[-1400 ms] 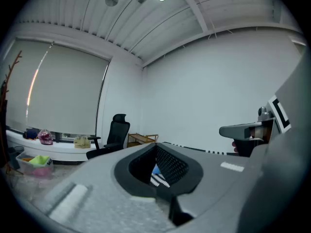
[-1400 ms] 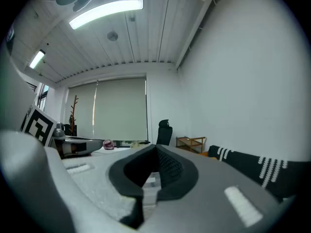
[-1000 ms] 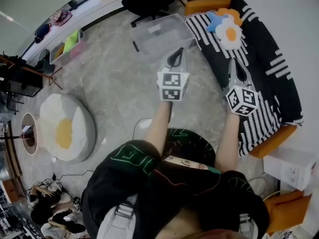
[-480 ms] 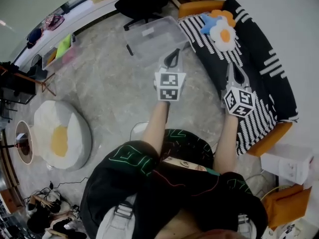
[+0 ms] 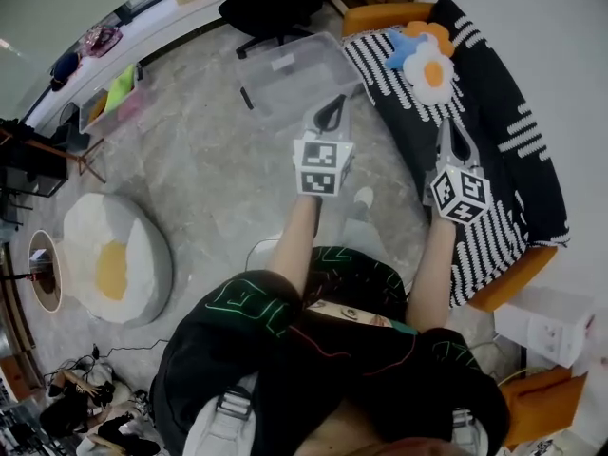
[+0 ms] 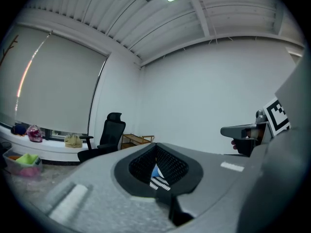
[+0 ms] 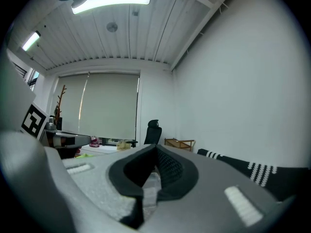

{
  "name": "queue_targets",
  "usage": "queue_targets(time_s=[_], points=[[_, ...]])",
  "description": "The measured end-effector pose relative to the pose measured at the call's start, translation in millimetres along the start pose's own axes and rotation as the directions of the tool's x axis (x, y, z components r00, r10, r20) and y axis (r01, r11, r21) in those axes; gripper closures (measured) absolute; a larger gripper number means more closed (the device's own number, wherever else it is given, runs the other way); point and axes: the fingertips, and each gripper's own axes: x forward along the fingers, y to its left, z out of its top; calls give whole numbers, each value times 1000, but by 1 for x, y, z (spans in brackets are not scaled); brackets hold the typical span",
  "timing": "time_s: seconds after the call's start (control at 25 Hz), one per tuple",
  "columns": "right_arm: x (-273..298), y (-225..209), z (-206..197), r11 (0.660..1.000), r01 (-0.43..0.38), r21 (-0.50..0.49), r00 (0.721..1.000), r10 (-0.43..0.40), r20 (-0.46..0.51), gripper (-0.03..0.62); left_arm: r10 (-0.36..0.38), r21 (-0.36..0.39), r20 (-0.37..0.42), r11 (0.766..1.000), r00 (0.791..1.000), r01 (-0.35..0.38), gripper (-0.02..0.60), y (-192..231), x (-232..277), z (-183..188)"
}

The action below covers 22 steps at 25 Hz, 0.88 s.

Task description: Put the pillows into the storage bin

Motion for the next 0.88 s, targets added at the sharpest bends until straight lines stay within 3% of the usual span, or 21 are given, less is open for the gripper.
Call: queue_targets(time_s=[0.32, 0.68, 0.88], points=[[95, -35, -5, 997, -71, 34, 997, 72, -8, 591, 58, 16, -29, 998, 998, -57, 571, 28, 90, 3], [227, -156, -1, 993, -77, 89, 997, 79, -16, 591, 79, 31, -70, 997, 994, -77, 571, 13, 254, 8], [276, -193, 1, 988, -99, 121, 995, 101, -14, 591, 82, 56, -82, 995, 993, -78, 571, 6, 319, 18]])
